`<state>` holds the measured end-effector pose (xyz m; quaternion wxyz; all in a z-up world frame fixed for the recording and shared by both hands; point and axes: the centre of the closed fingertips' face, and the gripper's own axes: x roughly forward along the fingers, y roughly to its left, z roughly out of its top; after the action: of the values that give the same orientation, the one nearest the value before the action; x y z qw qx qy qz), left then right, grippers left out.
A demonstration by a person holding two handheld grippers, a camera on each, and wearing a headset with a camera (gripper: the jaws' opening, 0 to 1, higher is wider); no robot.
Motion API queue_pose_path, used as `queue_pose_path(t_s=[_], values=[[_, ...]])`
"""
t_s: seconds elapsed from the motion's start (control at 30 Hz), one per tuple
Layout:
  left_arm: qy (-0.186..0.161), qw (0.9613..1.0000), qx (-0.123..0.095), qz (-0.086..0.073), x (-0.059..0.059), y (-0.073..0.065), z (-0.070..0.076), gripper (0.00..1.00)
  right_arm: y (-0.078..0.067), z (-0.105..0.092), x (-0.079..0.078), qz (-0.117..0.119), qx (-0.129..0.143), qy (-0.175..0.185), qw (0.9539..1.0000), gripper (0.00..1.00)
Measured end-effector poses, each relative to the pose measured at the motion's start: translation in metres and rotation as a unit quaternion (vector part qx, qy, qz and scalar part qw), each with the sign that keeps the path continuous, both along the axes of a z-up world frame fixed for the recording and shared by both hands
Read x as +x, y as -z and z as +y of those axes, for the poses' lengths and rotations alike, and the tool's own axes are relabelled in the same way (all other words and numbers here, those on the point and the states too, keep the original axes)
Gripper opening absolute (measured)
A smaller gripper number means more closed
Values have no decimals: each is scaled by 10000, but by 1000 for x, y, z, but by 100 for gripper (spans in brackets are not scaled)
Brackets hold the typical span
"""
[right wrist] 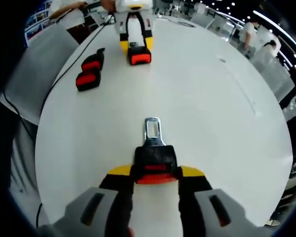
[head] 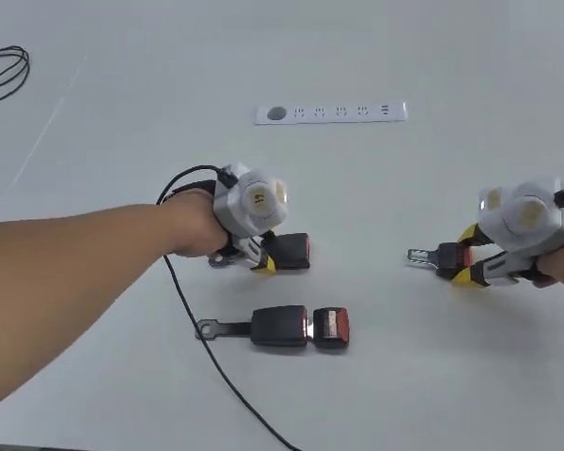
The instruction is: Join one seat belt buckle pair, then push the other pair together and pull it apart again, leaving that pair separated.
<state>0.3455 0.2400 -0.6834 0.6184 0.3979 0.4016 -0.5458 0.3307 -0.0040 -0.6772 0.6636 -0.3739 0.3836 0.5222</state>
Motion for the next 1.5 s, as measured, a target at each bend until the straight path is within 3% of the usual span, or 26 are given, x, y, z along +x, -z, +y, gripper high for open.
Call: queue_pose_path(t_s=[0.13, 0.2, 0.3, 0.43, 0.5, 0.53, 0.6, 0.63, 0.67, 0.73, 0.83, 0.93, 1.03, 1.1, 1.17, 1.23, 1.37, 1.4, 1.47, 1.5], values=[[-116, 9999, 4, -113, 1, -2, 0, 32, -2, 0, 1, -115, -182, 26, 9998, 39], [-197, 9996, 0, -216, 1, -3, 2, 33, -3, -1, 2, -178, -213, 162, 9995, 48], [-345, 9989, -4, -301, 0, -5, 8, 40, -6, -4, -5, -130, -187, 246, 9994, 49], [-652, 9965, -210, -474, -10, -24, 22, 42, -28, -9, -12, -230, 223, 822, 9961, 49], [-842, 9941, -388, -562, -19, -35, 29, 44, -40, -8, -23, -302, 409, 924, 9944, 50], [-948, 9930, -442, -554, -29, -41, 34, 45, -44, -7, -28, -323, 496, 997, 9933, 52], [-1112, 9899, -705, -530, -43, -48, 36, 48, -51, -5, -44, -310, 629, 1032, 9922, 56], [-1281, 9865, -860, -558, -53, -55, 40, 49, -55, -2, -54, -359, 682, 960, 9924, 56], [-1412, 9842, -909, -557, -60, -57, 44, 49, -57, -1, -59, -381, 702, 942, 9923, 57], [-1464, 9832, -937, -549, -81, -60, 52, 53, -61, 0, -70, -441, 806, 973, 9910, 60], [-1779, 9758, -1134, -581, -104, -68, 60, 59, -70, 5, -84, -518, 1098, 1146, 9860, 65], [-1956, 9707, -1243, -641, -121, -76, 66, 64, -76, 9, -93, -616, 1287, 1195, 9825, 70], [-2220, 9624, -1428, -636, -136, -84, 71, 67, -83, 15, -108, -631, 1486, 1424, 9766, 76], [-2330, 9584, -1504, -668, -146, -89, 74, 70, -85, 17, -115, -705, 1496, 1434, 9757, 81], [-2357, 9568, -1555, -693, -153, -92, 76, 74, -87, 17, -120, -727, 1526, 1485, 9744, 82], [-2427, 9545, -1569, -735, -160, -94, 80, 77, -91, 15, -122, -750, 1652, 1710, 9684, 85], [-2715, 9428, -1740, -849, -166, -101, 85, 87, -97, 8, -123, -810, 1765, 2019, 9600, 91], [-2749, 9400, -1778, -965, -165, -104, 85, 92, -99, 6, -124, -803, 1834, 2120, 9565, 93], [-2801, 9381, -1779, -989, -167, -105, 86, 100, -101, 2, -124, -913, 1843, 2199, 9536, 100], [-2813, 9375, -1790, -999, -168, -107, 86, 100, -102, 2, -125, -930, 1853, 2147, 9544, 100]])
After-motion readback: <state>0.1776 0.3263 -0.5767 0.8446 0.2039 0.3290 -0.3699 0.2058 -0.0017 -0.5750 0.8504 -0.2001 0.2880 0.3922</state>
